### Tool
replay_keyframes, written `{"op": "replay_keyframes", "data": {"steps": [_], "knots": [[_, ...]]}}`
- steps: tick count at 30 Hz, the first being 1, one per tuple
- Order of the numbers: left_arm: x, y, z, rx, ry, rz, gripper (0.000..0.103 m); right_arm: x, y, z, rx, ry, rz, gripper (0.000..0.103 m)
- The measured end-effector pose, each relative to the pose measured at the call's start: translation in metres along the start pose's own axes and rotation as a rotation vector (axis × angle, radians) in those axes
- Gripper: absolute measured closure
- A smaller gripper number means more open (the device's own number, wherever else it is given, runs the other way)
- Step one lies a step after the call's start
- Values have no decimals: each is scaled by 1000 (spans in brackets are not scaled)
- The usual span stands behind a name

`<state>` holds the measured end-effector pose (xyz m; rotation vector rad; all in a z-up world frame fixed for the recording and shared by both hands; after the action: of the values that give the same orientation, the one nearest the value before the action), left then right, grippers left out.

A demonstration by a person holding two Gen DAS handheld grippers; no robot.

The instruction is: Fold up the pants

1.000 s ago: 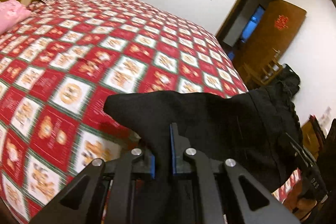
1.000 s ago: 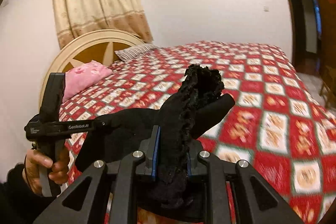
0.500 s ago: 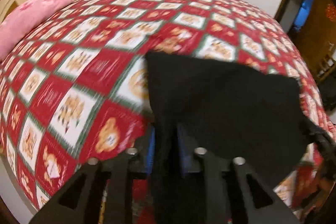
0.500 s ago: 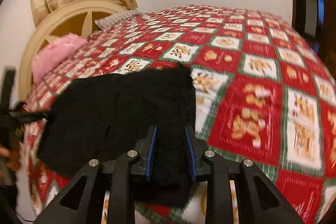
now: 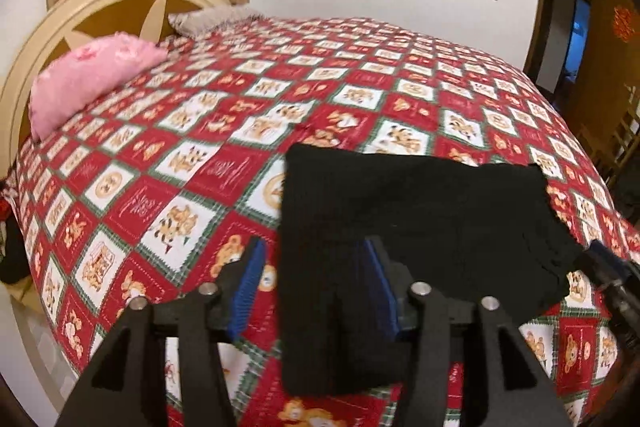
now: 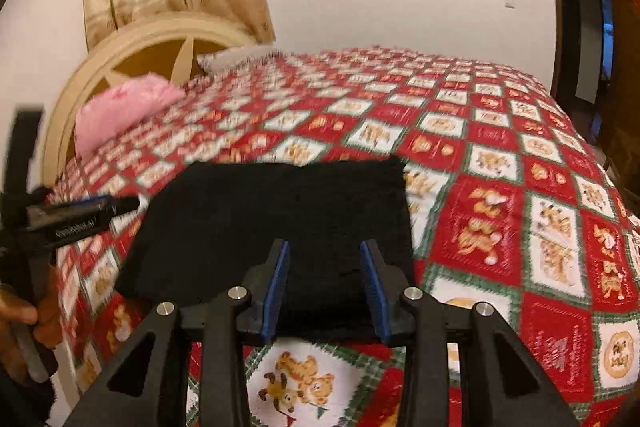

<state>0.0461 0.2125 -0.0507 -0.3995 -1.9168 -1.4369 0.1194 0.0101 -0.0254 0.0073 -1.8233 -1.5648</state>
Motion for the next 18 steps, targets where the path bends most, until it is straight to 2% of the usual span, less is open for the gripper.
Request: {"op": "replay_keyframes", "data": {"steps": [4, 8, 14, 18], "knots": [[-13, -17, -12, -22, 1, 39, 45, -23, -24, -2, -22, -24, 83, 64], [-34, -38, -16, -40, 36, 96, 45, -33, -37, -1, 6, -75, 101, 64], [-38, -48, -19, -88, 86, 69, 44, -40, -41, -4, -20, -70, 137, 62], [-26, -51, -18, -86, 86, 68, 43, -20, -44, -6, -121, -53, 137, 60]]}}
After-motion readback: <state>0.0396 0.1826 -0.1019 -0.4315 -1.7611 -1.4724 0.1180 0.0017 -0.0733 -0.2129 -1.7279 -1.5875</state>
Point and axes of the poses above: each gripper's, at about its wrist camera, not at the fingertips, and x roughly against the way its jaws point, z to its left, y to its top, the point moved 5 cm from there along -x, roughly the way its jaws point, and after that the axes turned 11 degrees about x, right-handed, at the moved point
